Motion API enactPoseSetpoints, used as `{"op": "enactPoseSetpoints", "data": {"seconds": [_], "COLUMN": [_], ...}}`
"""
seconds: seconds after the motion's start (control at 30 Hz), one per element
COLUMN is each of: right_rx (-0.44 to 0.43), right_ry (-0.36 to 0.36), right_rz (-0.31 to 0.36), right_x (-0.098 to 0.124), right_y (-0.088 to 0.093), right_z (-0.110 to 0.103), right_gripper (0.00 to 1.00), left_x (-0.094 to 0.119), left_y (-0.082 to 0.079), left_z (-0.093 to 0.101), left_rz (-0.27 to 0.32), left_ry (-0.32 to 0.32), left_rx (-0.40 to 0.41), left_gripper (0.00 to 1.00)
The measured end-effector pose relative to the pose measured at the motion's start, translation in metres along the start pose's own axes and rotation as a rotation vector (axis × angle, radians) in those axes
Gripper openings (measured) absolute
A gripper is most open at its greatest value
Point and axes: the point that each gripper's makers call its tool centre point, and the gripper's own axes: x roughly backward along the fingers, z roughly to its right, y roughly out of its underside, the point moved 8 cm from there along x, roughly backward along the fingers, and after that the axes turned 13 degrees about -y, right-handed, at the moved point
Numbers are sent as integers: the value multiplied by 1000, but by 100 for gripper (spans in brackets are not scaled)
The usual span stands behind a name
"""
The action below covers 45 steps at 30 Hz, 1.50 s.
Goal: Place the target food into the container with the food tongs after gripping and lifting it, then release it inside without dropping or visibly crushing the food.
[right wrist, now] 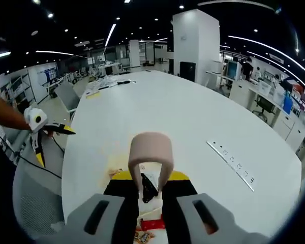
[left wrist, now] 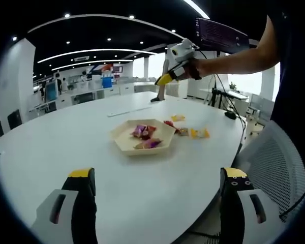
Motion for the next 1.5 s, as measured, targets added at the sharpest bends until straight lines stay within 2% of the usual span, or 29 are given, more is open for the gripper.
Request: {"op": "enactPoseSetpoints", "data": {"seconds": [0.2, 0.6, 1.0, 1.37, 1.5], "right_rx": [26, 56, 58, 52, 56], "right_ry": [-25, -41, -37, -25, -19], "right_rz": [11, 19, 29, 28, 28], "right_x": [-15, -25, -20, -3, 5], "right_y": [-14, -20, -22, -17, -12], "right_z": [-5, -9, -11, -8, -7], "right_gripper": [15, 17, 18, 18, 19], "left_x": [0, 0, 0, 0, -1], "left_y": [0, 1, 1, 1, 0], "left_z": [-2, -2, -2, -2, 2], "left_rz": [0, -4, -5, 1, 6], "left_ry": [-8, -13, -14, -12, 36], "left_rx": [-1, -11, -20, -20, 19], "left_gripper": [99, 98, 97, 98, 100]}}
